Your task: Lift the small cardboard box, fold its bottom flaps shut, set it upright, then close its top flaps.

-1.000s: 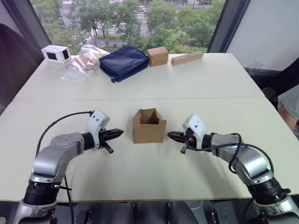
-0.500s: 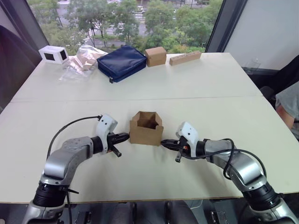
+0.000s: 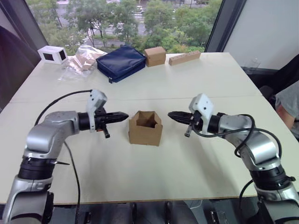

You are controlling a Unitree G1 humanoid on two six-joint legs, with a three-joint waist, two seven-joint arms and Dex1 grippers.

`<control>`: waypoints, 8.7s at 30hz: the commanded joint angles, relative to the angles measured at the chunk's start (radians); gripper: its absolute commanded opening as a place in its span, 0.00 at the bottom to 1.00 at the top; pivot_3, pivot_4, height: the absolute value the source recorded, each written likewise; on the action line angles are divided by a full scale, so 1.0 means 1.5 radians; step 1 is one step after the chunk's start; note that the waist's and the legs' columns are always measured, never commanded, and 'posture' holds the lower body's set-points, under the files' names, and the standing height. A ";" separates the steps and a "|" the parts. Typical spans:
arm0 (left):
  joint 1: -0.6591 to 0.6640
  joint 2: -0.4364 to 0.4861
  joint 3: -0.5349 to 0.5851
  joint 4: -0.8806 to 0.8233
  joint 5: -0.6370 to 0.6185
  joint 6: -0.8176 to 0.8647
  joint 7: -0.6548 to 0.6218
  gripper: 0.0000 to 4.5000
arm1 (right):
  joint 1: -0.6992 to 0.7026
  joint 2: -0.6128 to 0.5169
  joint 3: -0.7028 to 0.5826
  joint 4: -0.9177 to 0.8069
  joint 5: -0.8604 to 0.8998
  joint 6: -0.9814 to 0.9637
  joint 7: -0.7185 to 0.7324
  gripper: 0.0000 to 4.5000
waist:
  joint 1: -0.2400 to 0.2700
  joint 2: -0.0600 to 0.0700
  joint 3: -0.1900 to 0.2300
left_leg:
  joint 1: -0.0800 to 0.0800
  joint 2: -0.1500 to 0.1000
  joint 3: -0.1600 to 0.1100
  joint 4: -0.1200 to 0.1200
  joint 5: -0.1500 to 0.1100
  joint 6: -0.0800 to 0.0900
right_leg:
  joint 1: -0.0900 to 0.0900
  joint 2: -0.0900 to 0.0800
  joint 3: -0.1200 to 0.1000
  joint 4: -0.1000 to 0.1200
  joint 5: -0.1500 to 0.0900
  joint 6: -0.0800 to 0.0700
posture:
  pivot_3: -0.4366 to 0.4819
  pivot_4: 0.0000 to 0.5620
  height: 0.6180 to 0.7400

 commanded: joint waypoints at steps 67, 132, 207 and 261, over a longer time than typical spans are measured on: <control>-0.293 -0.197 -0.028 0.752 0.222 -0.336 -0.195 0.01 | 0.005 0.002 0.129 -0.181 -0.042 0.087 -0.091 0.00 | 0.000 -0.001 0.000 | -0.001 -0.005 -0.001 0.000 0.000 0.001 | -0.001 -0.001 -0.001 0.001 0.000 0.000 | 0.48 0.27 1.00; 0.066 -0.024 -0.036 -0.030 -0.026 0.015 -0.065 0.01 | -0.177 0.099 0.073 -0.006 -0.060 -0.001 -0.006 0.00 | -0.001 -0.001 0.000 | 0.000 -0.001 -0.001 0.000 0.000 0.000 | 0.000 -0.001 0.000 0.000 0.000 0.000 | 0.48 0.27 1.00; -0.011 -0.151 -0.028 0.083 0.014 -0.060 0.036 0.01 | -0.032 0.085 0.173 -0.089 -0.207 0.082 -0.004 0.00 | 0.000 -0.001 0.000 | 0.000 -0.001 -0.001 0.000 0.000 0.000 | 0.000 -0.001 0.000 0.000 0.000 0.000 | 0.48 0.27 1.00; -0.009 -0.094 -0.088 0.023 0.079 -0.132 -0.001 0.01 | -0.076 0.089 0.157 -0.146 -0.098 0.245 -0.074 0.00 | -0.001 -0.001 0.000 | 0.000 -0.001 -0.001 0.000 0.000 0.000 | 0.000 -0.001 0.000 0.000 0.000 0.000 | 0.48 0.27 1.00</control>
